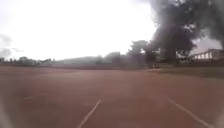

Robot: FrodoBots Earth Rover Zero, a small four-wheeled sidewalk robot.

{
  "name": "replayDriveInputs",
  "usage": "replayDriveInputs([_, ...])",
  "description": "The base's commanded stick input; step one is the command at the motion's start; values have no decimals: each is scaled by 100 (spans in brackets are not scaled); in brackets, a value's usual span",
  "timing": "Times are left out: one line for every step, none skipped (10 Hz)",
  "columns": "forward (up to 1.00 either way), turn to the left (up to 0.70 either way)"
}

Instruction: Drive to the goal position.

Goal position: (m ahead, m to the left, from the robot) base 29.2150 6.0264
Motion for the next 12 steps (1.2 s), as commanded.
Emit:
replayDriveInputs([70, 0])
replayDriveInputs([70, 0])
replayDriveInputs([70, 0])
replayDriveInputs([70, 0])
replayDriveInputs([70, 0])
replayDriveInputs([70, 0])
replayDriveInputs([70, 0])
replayDriveInputs([70, 0])
replayDriveInputs([70, 0])
replayDriveInputs([70, -22])
replayDriveInputs([70, -35])
replayDriveInputs([70, -35])
